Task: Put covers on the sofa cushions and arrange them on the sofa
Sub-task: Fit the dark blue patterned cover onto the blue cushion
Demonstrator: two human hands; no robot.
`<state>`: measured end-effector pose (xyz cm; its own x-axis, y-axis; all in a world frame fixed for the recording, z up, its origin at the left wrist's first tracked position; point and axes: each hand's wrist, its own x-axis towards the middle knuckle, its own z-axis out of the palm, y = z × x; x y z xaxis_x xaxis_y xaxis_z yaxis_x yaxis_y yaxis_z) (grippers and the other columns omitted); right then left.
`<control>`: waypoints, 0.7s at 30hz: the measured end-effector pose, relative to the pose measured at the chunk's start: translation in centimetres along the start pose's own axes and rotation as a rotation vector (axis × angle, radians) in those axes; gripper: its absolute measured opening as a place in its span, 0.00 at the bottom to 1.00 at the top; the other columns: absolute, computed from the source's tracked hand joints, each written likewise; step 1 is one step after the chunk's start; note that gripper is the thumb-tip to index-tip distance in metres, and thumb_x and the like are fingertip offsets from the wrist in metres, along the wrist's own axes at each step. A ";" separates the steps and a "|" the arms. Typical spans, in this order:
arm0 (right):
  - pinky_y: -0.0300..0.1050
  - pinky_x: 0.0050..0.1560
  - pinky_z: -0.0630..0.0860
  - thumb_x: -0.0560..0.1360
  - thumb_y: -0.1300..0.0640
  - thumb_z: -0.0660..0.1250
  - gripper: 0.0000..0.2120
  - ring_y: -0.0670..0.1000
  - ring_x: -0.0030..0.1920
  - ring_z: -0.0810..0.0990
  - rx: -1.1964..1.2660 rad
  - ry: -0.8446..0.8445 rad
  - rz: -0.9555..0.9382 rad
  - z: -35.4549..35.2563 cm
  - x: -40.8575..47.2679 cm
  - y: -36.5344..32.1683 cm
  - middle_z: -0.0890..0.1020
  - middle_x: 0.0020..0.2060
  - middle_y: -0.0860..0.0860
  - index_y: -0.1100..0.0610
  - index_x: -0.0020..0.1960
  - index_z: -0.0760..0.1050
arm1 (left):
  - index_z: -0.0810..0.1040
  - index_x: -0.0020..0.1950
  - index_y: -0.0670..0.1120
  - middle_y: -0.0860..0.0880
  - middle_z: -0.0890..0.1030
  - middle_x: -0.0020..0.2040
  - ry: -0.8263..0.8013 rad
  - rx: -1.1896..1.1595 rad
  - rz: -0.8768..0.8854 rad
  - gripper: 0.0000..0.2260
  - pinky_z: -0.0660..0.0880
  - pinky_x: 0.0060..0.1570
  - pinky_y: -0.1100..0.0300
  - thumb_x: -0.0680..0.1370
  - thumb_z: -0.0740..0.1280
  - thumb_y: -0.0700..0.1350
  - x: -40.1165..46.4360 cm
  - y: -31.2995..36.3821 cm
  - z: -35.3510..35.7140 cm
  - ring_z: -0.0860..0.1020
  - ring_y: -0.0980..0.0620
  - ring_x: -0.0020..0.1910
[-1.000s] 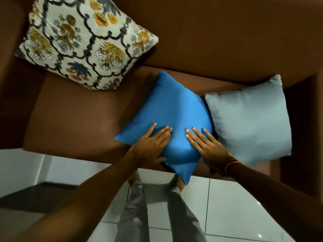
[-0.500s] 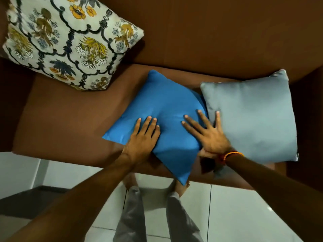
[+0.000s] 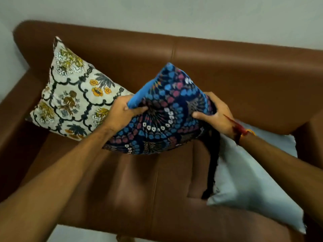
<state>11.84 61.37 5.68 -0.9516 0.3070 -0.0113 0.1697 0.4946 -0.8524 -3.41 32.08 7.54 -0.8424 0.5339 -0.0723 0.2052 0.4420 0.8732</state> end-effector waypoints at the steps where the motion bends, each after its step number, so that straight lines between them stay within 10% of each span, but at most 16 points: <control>1: 0.35 0.58 0.78 0.63 0.25 0.75 0.30 0.33 0.57 0.81 -0.036 0.020 -0.021 0.3 1.5 -0.9 0.83 0.55 0.33 0.36 0.60 0.74 | 0.82 0.55 0.34 0.36 0.85 0.55 0.009 -0.038 -0.024 0.10 0.80 0.60 0.36 0.78 0.74 0.39 0.8 -0.2 -0.4 0.83 0.34 0.55; 4: 0.42 0.54 0.79 0.65 0.23 0.70 0.29 0.33 0.54 0.81 -0.091 0.051 -0.031 1.3 4.8 -1.6 0.82 0.53 0.33 0.40 0.58 0.74 | 0.83 0.45 0.46 0.47 0.86 0.43 0.046 -0.057 -0.036 0.05 0.82 0.48 0.49 0.80 0.73 0.44 3.4 -1.4 -0.5 0.85 0.50 0.43; 7: 0.56 0.55 0.80 0.69 0.24 0.67 0.28 0.47 0.54 0.83 -0.153 0.080 0.004 2.3 5.6 0.1 0.82 0.52 0.43 0.45 0.55 0.72 | 0.68 0.33 0.50 0.53 0.68 0.28 0.065 0.137 -0.053 0.21 0.62 0.30 0.57 0.83 0.68 0.52 5.4 -1.9 0.6 0.66 0.56 0.24; 15: 0.66 0.63 0.76 0.71 0.22 0.63 0.29 0.55 0.60 0.81 -0.162 0.158 0.105 3.7 7.0 3.0 0.80 0.60 0.46 0.42 0.59 0.68 | 0.76 0.54 0.39 0.40 0.80 0.48 0.344 0.682 0.076 0.23 0.71 0.43 0.47 0.87 0.56 0.58 6.8 -2.9 3.8 0.76 0.39 0.50; 21: 0.62 0.67 0.71 0.69 0.18 0.56 0.40 0.54 0.66 0.74 -0.298 0.197 0.101 3.6 6.1 4.0 0.75 0.64 0.46 0.44 0.71 0.66 | 0.76 0.62 0.41 0.42 0.78 0.59 0.489 0.674 0.098 0.20 0.72 0.55 0.44 0.87 0.57 0.57 6.3 -2.3 4.4 0.75 0.41 0.59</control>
<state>5.81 62.28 0.29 -0.8635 0.5029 0.0377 0.3552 0.6595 -0.6625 -6.99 37.59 3.01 -0.8946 0.2880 0.3417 0.4115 0.8291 0.3786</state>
